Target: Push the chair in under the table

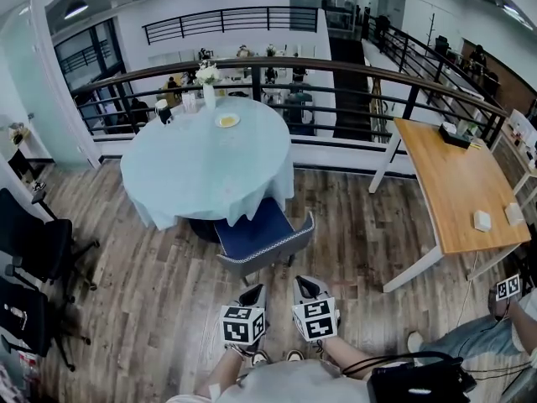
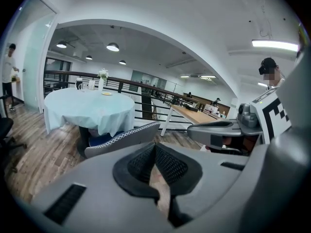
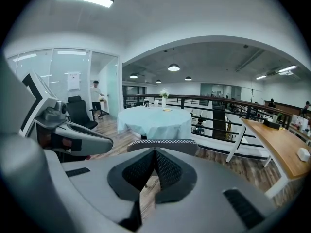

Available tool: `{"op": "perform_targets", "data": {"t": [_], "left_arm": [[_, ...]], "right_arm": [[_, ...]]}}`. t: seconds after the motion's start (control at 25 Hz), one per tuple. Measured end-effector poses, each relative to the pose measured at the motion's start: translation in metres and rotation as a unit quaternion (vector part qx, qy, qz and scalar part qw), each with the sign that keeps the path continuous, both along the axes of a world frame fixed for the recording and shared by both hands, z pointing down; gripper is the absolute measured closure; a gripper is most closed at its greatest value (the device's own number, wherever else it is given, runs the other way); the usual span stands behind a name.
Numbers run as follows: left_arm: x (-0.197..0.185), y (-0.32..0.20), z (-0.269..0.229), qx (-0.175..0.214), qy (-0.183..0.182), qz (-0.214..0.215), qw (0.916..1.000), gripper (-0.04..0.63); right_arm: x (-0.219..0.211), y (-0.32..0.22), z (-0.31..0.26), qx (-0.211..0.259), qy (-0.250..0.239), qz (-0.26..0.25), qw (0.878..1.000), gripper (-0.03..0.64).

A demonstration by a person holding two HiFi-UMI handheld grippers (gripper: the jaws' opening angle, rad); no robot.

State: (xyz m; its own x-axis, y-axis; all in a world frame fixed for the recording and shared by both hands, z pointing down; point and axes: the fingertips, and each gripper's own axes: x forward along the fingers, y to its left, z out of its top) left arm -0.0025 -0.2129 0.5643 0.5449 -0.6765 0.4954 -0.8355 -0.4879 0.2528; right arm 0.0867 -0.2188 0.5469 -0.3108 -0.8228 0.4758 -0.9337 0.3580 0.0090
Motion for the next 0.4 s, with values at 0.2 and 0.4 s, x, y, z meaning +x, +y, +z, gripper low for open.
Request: {"op": "perform_targets", "data": {"t": [0.2, 0.4], "left_arm": [[-0.0014, 0.0015, 0.0036, -0.004, -0.001, 0.0, 1.0, 0.591], [-0.0043, 0.0031, 0.0061, -0.008, -0.001, -0.003, 1.0, 0.591]], "right_arm": [[0.0027, 0.0019, 0.0033, -0.004, -0.001, 0.006, 1.0, 0.601], [0.0041, 0.0041, 0.0053, -0.009, -0.001, 0.01, 1.0, 0.601]]}}
